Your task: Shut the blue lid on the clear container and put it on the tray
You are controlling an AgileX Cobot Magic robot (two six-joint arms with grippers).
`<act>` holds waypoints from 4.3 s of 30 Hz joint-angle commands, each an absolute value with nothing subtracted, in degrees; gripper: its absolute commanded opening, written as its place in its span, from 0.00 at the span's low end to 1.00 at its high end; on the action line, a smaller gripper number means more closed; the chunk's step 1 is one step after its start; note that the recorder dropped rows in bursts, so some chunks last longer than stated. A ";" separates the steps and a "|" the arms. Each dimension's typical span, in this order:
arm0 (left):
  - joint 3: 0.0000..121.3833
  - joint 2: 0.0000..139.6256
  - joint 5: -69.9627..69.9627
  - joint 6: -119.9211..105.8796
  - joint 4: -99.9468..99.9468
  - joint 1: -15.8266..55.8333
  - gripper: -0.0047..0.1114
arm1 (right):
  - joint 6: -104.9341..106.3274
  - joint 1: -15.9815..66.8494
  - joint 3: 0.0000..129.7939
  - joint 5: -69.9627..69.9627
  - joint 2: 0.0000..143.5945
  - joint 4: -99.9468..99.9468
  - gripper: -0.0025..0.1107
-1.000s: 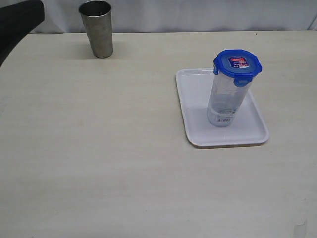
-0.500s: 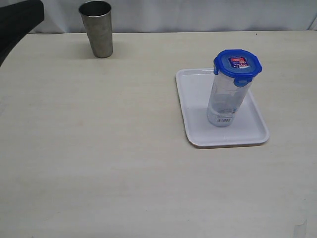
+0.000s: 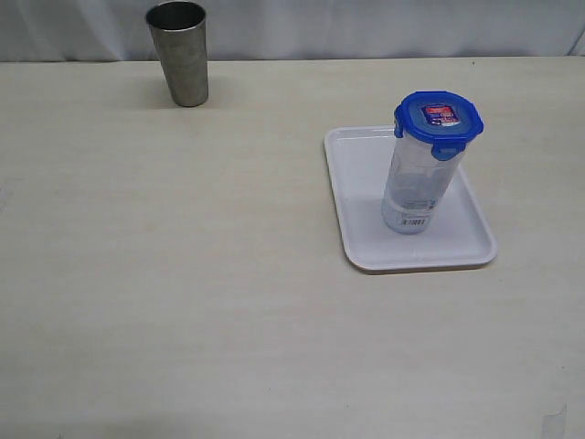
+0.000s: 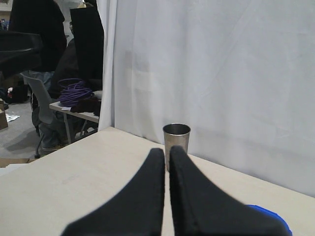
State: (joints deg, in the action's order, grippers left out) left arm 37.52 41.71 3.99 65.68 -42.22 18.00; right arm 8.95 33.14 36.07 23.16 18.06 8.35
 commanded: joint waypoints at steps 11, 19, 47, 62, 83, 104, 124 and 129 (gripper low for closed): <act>30.94 30.73 1.62 1.35 7.08 17.57 0.95 | 9.37 32.81 35.81 23.49 17.88 8.04 0.06; 21.97 21.13 5.34 0.00 5.13 12.67 0.95 | 9.37 32.81 35.81 23.49 17.88 8.04 0.06; 4.89 0.00 -1.79 -1.61 3.05 1.69 0.95 | 9.37 32.81 35.81 23.28 17.88 8.04 0.06; 0.00 0.00 0.37 -5.45 2.04 1.69 0.95 | 9.37 32.81 35.81 23.28 17.88 8.04 0.06; 0.00 0.00 -16.98 -8.38 2.37 1.69 0.95 | 9.37 32.81 35.81 23.28 17.88 8.04 0.06; 0.00 0.00 -17.43 -7.09 2.17 1.69 0.95 | 9.37 32.81 35.81 23.28 17.88 8.04 0.06; 0.00 0.00 -17.85 -7.09 2.20 1.69 0.95 | 9.37 32.81 35.81 23.28 17.88 8.04 0.06; 0.00 0.00 -17.85 -7.09 2.12 1.69 0.95 | 9.37 32.81 35.81 23.28 17.88 8.04 0.06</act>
